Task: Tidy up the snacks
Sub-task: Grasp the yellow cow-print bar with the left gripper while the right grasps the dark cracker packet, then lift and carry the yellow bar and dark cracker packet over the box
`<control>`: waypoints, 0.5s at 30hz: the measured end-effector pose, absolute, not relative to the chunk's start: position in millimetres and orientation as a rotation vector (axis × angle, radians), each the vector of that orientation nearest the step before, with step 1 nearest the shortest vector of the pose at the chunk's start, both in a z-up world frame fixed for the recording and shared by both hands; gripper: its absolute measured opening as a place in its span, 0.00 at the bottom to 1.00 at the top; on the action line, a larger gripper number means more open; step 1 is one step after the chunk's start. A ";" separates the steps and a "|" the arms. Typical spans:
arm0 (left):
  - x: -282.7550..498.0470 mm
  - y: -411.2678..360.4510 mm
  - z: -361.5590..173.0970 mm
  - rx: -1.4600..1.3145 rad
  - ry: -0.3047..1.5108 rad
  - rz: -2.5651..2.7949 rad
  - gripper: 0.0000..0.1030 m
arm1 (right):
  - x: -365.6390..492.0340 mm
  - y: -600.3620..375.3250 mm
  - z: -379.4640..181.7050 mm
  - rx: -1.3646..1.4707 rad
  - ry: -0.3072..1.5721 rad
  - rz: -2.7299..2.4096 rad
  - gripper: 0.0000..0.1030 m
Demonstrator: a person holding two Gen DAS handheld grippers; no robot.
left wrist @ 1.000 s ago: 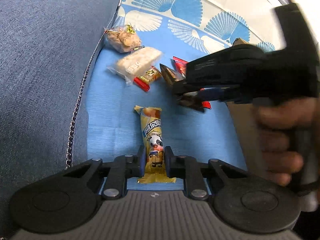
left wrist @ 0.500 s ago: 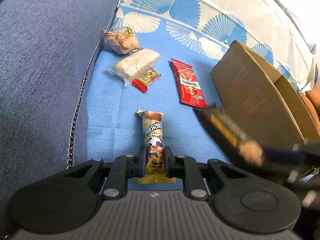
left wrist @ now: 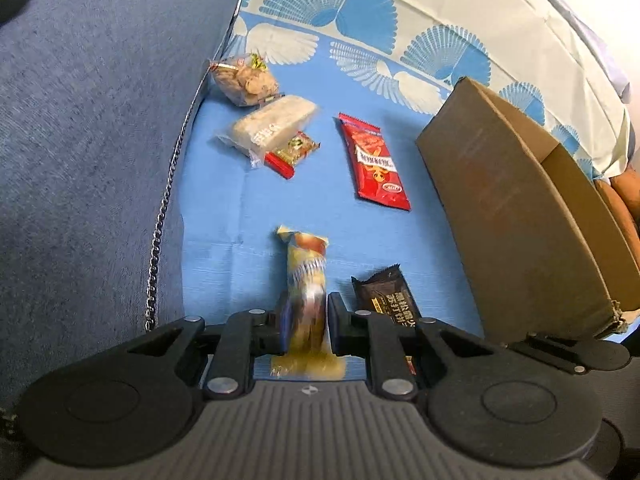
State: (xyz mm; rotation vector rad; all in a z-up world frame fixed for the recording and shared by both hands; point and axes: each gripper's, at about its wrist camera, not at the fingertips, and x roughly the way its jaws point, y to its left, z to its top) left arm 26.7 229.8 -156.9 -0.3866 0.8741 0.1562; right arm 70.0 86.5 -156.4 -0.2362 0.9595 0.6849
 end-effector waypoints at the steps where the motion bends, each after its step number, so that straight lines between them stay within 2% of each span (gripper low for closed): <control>1: 27.7 230.1 -157.9 -0.390 0.881 0.156 0.19 | 70.6 87.3 -156.3 -0.234 0.955 0.690 0.49; 12: 33.5 230.4 -165.0 -0.408 0.927 0.152 0.21 | 75.8 91.4 -165.7 -0.256 0.959 0.711 0.51; 15: 36.2 230.8 -167.9 -0.415 0.947 0.149 0.27 | 76.3 93.0 -166.4 -0.257 0.959 0.711 0.51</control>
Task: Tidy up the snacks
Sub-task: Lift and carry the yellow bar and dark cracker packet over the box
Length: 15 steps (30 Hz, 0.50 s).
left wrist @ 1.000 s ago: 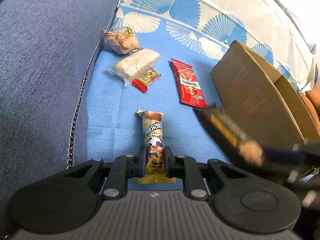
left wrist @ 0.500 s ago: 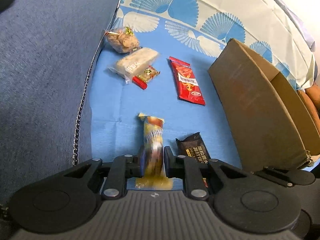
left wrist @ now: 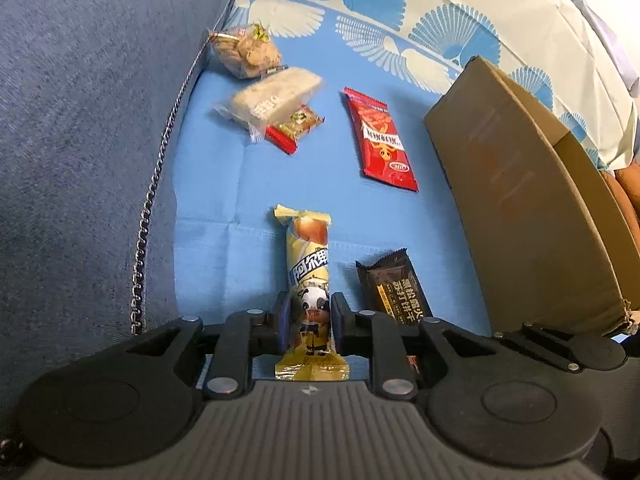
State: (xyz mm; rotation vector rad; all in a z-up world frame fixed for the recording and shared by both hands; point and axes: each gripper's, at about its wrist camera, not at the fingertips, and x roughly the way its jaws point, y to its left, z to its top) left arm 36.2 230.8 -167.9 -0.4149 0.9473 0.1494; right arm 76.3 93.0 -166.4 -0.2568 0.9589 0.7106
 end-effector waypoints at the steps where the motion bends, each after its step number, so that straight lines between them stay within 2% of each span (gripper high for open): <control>1: 37.2 230.8 -168.7 -0.417 0.952 0.149 0.28 | 76.4 93.3 -166.7 -0.257 0.960 0.709 0.51; 15: 42.5 227.6 -171.5 -0.403 0.970 0.151 0.28 | 78.3 94.6 -169.8 -0.270 0.959 0.687 0.52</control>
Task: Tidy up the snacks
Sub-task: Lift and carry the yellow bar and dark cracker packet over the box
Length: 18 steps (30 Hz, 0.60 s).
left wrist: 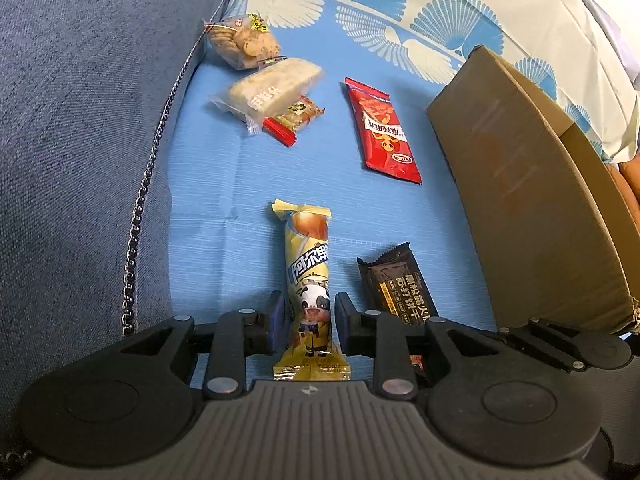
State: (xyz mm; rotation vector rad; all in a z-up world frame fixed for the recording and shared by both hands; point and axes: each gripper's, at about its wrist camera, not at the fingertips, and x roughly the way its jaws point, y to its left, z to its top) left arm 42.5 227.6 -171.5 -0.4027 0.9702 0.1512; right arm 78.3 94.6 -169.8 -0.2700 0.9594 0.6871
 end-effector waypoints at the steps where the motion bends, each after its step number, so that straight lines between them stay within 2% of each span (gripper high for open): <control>1: 42.6 227.6 -171.4 -0.402 0.970 0.152 0.27 | 77.7 94.9 -170.0 -0.276 0.958 0.686 0.52; 5: 43.3 227.7 -172.0 -0.396 0.972 0.152 0.27 | 77.0 95.7 -170.9 -0.290 0.953 0.684 0.52; 9: 43.1 227.9 -171.8 -0.395 0.972 0.150 0.18 | 76.4 95.9 -171.2 -0.294 0.950 0.685 0.50; 11: 43.0 227.1 -171.6 -0.394 0.969 0.147 0.18 | 75.5 95.7 -171.2 -0.304 0.943 0.688 0.40; 18: 41.1 226.4 -168.9 -0.388 0.950 0.135 0.16 | 72.2 91.6 -161.4 -0.301 0.885 0.697 0.40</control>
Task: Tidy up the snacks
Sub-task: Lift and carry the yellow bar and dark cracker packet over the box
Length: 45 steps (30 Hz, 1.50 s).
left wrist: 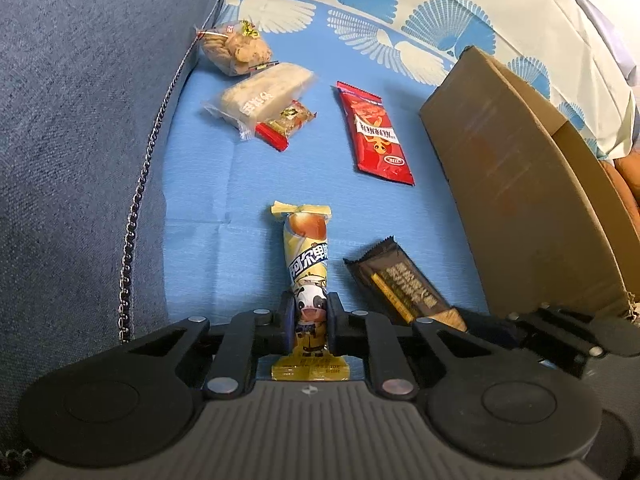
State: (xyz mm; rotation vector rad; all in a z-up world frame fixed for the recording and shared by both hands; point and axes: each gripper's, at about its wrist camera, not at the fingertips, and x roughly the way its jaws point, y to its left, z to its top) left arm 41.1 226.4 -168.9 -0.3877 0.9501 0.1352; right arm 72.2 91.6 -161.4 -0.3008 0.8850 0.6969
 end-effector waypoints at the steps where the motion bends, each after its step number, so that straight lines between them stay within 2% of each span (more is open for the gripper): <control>1: 40.4 226.5 -168.2 -0.388 0.945 0.137 0.16 | 72.1 90.1 -158.0 -0.293 0.870 0.700 0.40; 27: 7.2 228.9 -138.2 -0.467 0.784 0.207 0.16 | 66.6 41.0 -97.4 -0.106 0.620 0.747 0.40; 45: 0.8 219.4 -100.5 -0.451 0.772 0.330 0.16 | 78.2 -2.2 -58.5 0.015 0.514 0.773 0.40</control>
